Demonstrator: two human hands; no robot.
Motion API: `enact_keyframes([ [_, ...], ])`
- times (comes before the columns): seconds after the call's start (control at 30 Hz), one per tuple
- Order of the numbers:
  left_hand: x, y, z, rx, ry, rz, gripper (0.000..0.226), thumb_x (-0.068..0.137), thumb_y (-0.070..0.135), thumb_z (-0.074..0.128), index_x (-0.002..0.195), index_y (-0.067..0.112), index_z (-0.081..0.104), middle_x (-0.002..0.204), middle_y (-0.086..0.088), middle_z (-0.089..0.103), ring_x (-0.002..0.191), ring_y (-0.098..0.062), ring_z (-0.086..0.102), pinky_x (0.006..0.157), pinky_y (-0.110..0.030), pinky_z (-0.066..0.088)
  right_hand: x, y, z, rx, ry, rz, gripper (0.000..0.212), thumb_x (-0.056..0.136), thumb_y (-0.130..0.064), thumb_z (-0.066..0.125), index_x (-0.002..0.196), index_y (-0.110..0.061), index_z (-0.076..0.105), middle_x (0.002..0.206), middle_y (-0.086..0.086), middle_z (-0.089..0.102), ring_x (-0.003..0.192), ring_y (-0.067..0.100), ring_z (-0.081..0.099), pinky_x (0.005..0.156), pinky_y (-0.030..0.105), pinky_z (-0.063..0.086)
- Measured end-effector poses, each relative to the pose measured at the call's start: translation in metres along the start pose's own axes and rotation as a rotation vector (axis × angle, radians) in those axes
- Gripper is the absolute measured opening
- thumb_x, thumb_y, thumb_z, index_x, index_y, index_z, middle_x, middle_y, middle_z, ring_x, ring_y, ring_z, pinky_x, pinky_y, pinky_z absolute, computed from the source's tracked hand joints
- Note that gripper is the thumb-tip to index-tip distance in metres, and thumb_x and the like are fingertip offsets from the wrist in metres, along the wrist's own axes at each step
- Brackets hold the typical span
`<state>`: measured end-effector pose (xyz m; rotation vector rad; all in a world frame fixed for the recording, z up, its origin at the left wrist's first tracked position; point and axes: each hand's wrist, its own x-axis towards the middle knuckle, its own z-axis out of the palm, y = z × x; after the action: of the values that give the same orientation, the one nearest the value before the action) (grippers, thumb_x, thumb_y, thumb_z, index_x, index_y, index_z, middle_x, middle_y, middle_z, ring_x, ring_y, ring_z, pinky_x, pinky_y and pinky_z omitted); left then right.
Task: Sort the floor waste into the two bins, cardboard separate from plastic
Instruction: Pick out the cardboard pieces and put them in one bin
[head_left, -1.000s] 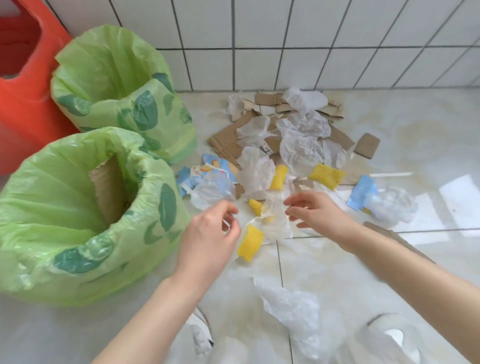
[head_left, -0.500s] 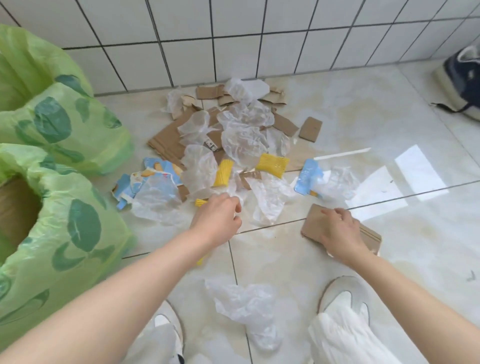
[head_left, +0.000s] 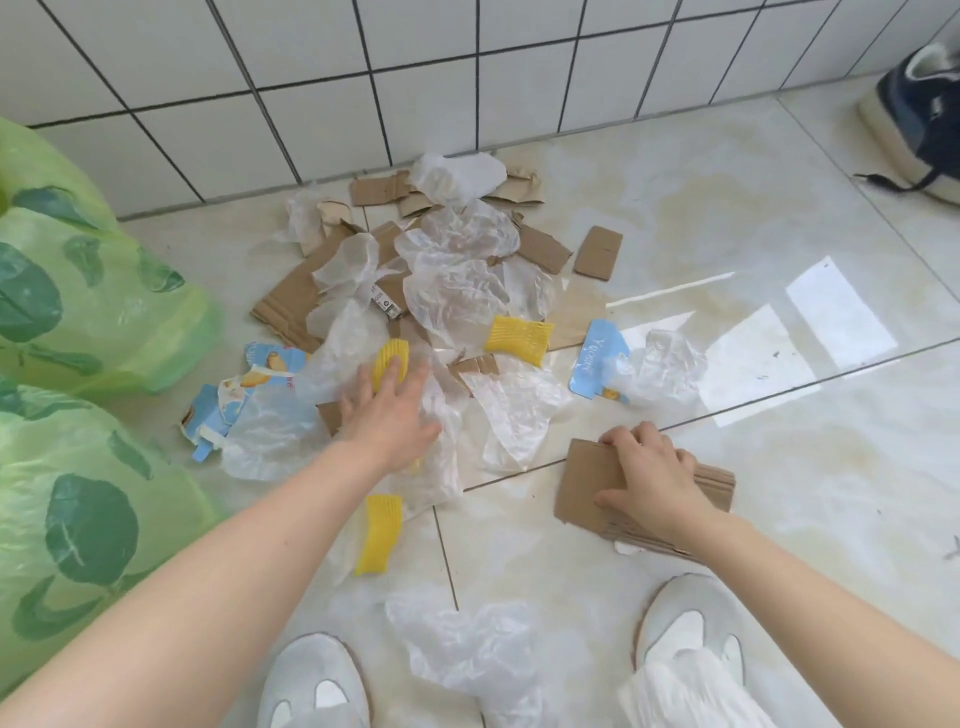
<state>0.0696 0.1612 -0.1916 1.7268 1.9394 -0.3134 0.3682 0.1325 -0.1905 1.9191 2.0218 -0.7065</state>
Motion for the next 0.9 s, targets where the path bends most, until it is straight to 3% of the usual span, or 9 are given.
enact_keyframes([
  [0.13,-0.020,0.000,0.029,0.000,-0.024,0.064,0.071,0.093,0.051,0.041,0.150,0.040,0.000,0.160,0.003,-0.014,0.146,-0.034,-0.012,0.116,-0.057,0.007,0.005,-0.013,-0.013,0.303,-0.095,-0.100,0.015,0.092,-0.022,0.050,0.104,-0.028,0.055,0.099,-0.002,0.052,0.095,0.020,0.052,0.092,0.040,0.043],
  [0.3,-0.060,0.002,0.063,0.071,-0.016,0.161,0.068,0.093,0.051,0.036,0.148,0.042,-0.001,0.159,0.006,-0.020,0.145,-0.031,-0.018,0.115,-0.058,0.006,0.009,-0.034,-0.038,0.590,-0.162,-0.177,0.016,0.090,-0.011,0.051,0.087,-0.024,0.060,0.087,-0.002,0.060,0.079,0.015,0.055,0.072,0.027,0.044],
  [0.4,-0.077,0.002,0.072,0.096,-0.042,0.230,0.067,0.085,0.064,0.016,0.147,0.040,0.015,0.159,0.008,-0.017,0.145,-0.031,-0.019,0.113,-0.059,0.002,0.015,-0.051,-0.054,0.684,-0.138,-0.153,0.022,0.087,-0.005,0.049,0.080,-0.022,0.061,0.080,-0.005,0.059,0.076,0.013,0.053,0.069,0.026,0.043],
  [0.5,-0.087,0.000,0.073,0.068,0.022,0.300,0.069,0.082,0.069,0.010,0.127,0.033,0.048,0.159,0.007,0.018,0.148,-0.030,0.002,0.112,-0.056,0.001,0.025,-0.069,-0.071,0.644,-0.027,-0.158,0.023,0.088,-0.005,0.042,0.087,-0.017,0.062,0.081,-0.007,0.059,0.074,0.007,0.052,0.062,0.021,0.039],
  [0.57,-0.087,-0.001,0.071,0.002,0.162,0.301,0.062,0.088,0.069,0.011,0.098,0.028,0.057,0.127,0.007,0.059,0.140,-0.026,0.032,0.110,-0.053,0.007,0.031,-0.080,-0.074,0.578,0.038,-0.157,0.025,0.090,-0.008,0.039,0.095,-0.013,0.063,0.086,-0.003,0.060,0.076,0.011,0.054,0.061,0.021,0.042],
  [0.6,-0.086,-0.002,0.067,-0.033,0.179,0.268,0.059,0.089,0.068,0.010,0.089,0.027,0.053,0.107,0.009,0.065,0.133,-0.019,0.041,0.110,-0.052,0.009,0.035,-0.084,-0.073,0.520,0.056,-0.161,0.025,0.091,-0.010,0.039,0.098,-0.011,0.063,0.090,0.001,0.061,0.080,0.016,0.057,0.064,0.025,0.045],
  [0.73,-0.075,-0.009,0.053,-0.119,0.274,0.199,0.038,0.088,0.050,0.021,0.080,0.024,0.048,0.068,0.010,0.055,0.086,-0.016,0.056,0.107,-0.049,0.029,0.052,-0.090,-0.057,0.223,-0.006,-0.185,0.025,0.094,-0.023,0.048,0.110,-0.008,0.060,0.108,0.012,0.062,0.100,0.029,0.057,0.078,0.032,0.043],
  [0.8,-0.065,-0.012,0.052,-0.127,0.349,0.211,0.024,0.086,0.038,0.035,0.079,0.022,0.052,0.072,0.009,0.055,0.078,-0.020,0.055,0.089,-0.042,0.045,0.055,-0.085,-0.047,0.126,-0.079,-0.177,0.032,0.092,-0.030,0.055,0.115,-0.008,0.058,0.113,0.012,0.061,0.103,0.029,0.056,0.077,0.031,0.042],
  [0.9,-0.050,-0.008,0.051,-0.109,0.372,0.289,0.014,0.083,0.026,0.055,0.093,0.016,0.060,0.092,0.002,0.060,0.090,-0.023,0.055,0.074,-0.038,0.049,0.048,-0.075,-0.040,0.163,-0.156,-0.202,0.031,0.088,-0.028,0.062,0.114,-0.012,0.058,0.110,0.007,0.063,0.094,0.022,0.057,0.074,0.028,0.040],
])
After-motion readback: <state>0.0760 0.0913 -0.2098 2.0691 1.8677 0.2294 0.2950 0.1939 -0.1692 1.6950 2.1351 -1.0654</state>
